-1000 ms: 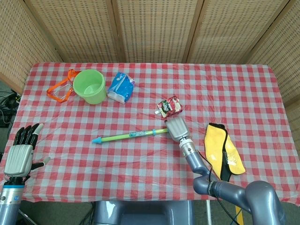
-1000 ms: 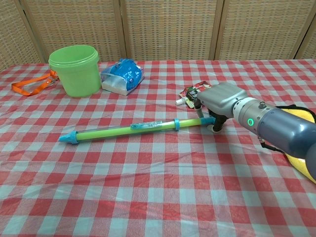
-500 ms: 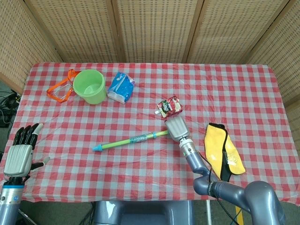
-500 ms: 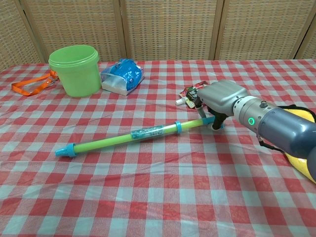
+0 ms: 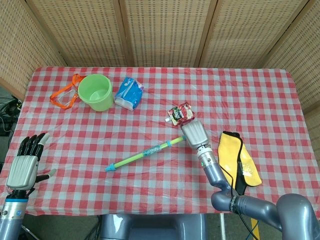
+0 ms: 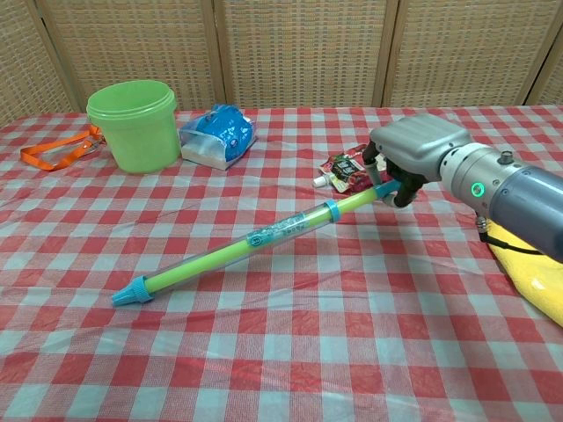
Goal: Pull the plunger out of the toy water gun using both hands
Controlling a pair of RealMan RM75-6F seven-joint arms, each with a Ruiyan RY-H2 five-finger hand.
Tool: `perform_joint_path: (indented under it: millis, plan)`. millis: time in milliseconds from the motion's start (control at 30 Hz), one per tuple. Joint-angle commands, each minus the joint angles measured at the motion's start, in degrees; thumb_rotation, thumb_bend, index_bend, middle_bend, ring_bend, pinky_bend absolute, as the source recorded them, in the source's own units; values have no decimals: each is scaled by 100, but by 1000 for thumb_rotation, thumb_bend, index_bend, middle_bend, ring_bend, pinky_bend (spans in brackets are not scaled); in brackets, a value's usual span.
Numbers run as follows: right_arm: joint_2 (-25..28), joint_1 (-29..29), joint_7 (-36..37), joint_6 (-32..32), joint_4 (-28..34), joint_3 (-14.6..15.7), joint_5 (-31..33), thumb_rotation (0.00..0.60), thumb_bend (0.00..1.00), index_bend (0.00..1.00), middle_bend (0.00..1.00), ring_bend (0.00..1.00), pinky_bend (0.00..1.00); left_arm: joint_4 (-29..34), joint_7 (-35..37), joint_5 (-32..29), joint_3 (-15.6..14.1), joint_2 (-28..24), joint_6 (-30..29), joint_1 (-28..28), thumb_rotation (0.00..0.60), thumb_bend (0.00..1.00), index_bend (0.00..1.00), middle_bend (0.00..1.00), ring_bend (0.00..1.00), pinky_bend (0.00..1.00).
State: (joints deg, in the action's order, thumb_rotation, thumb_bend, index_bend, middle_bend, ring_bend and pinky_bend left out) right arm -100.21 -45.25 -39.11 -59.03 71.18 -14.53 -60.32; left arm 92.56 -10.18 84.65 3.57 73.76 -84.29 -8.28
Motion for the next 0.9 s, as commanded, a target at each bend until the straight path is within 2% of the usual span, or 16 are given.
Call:
perform_joint_path:
  millis: [33, 367, 667, 900]
  plan:
    - [105, 72, -415, -317, 316, -114, 283, 600, 507, 778, 1000, 990, 768, 28, 2, 12, -3, 0, 3, -6, 600, 0, 0, 0, 0, 0]
    - [121, 68, -1159, -995, 1023, -364, 806, 600, 515, 792, 1000, 1000, 773, 135, 55, -23, 22, -25, 105, -68, 600, 0, 0, 0, 0, 0]
    - [-73, 35, -1512, -1446, 1205, -513, 1209, 600, 525, 799, 1000, 1000, 788, 276, 138, -104, 121, -58, 333, -239, 600, 0, 0, 0, 0, 0]
    - [-311, -40, -1652, -1789, 1142, -613, 1309, 600, 527, 803, 1000, 1000, 793, 410, -58, -281, 316, 15, 590, -499, 600, 51, 94, 0, 0, 0]
